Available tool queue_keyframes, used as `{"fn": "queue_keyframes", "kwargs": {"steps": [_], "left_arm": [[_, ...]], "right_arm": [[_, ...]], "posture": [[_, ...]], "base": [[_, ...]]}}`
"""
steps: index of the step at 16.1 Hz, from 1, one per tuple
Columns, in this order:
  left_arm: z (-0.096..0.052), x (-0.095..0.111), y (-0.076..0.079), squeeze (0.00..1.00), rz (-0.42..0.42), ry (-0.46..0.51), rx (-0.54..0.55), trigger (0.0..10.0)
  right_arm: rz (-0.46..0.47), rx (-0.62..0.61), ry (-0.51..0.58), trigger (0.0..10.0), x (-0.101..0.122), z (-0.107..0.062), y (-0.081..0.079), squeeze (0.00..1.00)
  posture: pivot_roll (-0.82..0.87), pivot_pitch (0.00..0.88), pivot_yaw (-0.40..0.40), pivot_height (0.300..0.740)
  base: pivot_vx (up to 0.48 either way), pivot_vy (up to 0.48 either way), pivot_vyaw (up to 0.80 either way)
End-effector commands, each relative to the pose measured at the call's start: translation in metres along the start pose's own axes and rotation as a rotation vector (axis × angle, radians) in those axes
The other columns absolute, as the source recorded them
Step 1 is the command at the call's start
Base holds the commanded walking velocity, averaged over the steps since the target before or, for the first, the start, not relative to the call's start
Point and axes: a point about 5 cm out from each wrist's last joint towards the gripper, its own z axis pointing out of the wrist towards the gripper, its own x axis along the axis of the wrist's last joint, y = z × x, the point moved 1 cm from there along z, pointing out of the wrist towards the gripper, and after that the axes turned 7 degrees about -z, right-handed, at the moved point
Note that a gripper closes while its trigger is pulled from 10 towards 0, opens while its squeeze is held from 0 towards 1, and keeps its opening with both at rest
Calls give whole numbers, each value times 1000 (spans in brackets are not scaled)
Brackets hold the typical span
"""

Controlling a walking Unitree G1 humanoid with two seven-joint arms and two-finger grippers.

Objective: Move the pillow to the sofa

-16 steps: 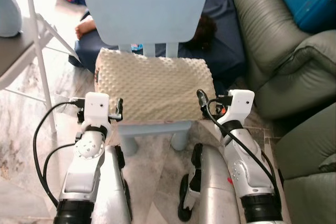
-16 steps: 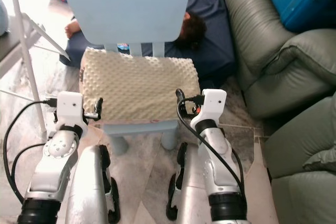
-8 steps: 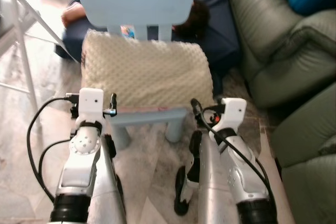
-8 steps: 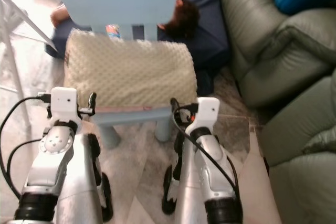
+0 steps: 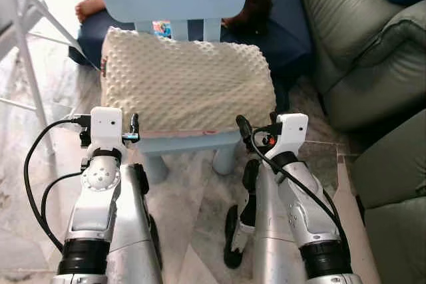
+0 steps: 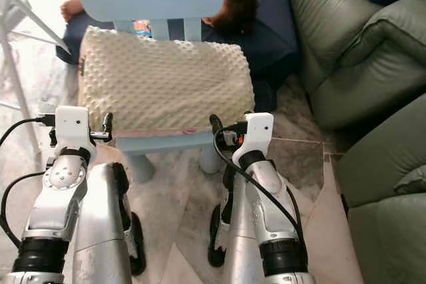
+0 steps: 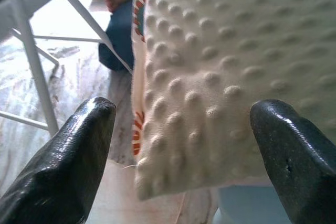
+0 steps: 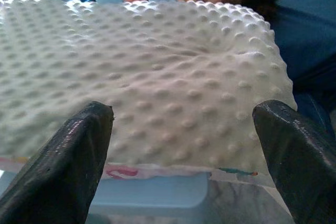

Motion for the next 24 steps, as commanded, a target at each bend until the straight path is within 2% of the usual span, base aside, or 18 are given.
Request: {"fn": "queue_keyframes", "kwargs": {"steps": [1,2,3,4,8,9,10,11,12,13,15,16,19,20,24], "left_arm": [[-1,-8,2,1000,2,-25,7,10000],[-1,-11,9,525,4,-33,7,10000],[-2,-13,12,0,-4,-35,-5,10000],[-4,-13,14,0,-4,-32,-11,10000],[6,-2,14,0,-25,-2,-20,10000],[11,4,15,0,-29,8,-16,10000],[18,13,14,0,-44,26,-4,10000],[23,22,15,0,-57,49,5,10000],[25,31,15,0,-74,71,8,10000],[30,46,16,0,-90,107,3,10000],[37,52,15,0,-82,124,5,10000],[42,42,14,0,-89,69,5,10000],[40,20,23,0,-75,-42,-68,10000],[37,13,27,0,-87,-64,-96,0],[32,0,30,0,-76,-83,-121,0]], "right_arm": [[-17,-3,-22,10000,-6,-3,1,1000],[-34,-1,-34,10000,-8,-4,3,165],[-53,0,-30,10000,-7,-4,5,0],[-71,0,-25,10000,-6,-5,6,0],[-151,17,3,10000,6,5,16,0],[-171,46,34,10000,15,12,17,580],[-204,57,65,10000,26,21,20,1000],[-219,54,85,10000,35,29,23,1000],[-222,56,100,10000,42,32,25,875],[-232,59,114,10000,49,39,28,0],[-243,70,105,10000,50,46,28,0],[-234,78,88,10000,46,53,24,0],[-176,89,37,10000,32,59,16,0],[-136,99,20,0,25,61,9,0],[-98,112,-11,0,10,60,1,0]], "posture": [[44,340,-58,475],[39,345,-57,475],[29,363,-55,475],[26,371,-53,475],[8,440,-54,475],[2,462,-55,475],[-1,474,-54,475],[1,481,-53,475],[3,490,-54,475],[4,502,-52,475],[5,521,-54,475],[0,530,-53,475],[8,540,-49,475],[14,540,-47,475],[17,536,-50,475]], "base": [[0,0,0],[0,0,0],[0,0,0],[0,0,0],[0,0,0],[0,0,0],[0,0,0],[0,0,0],[0,0,0],[0,0,0],[0,0,0],[0,0,0],[0,0,0],[0,0,0],[0,0,0]]}}
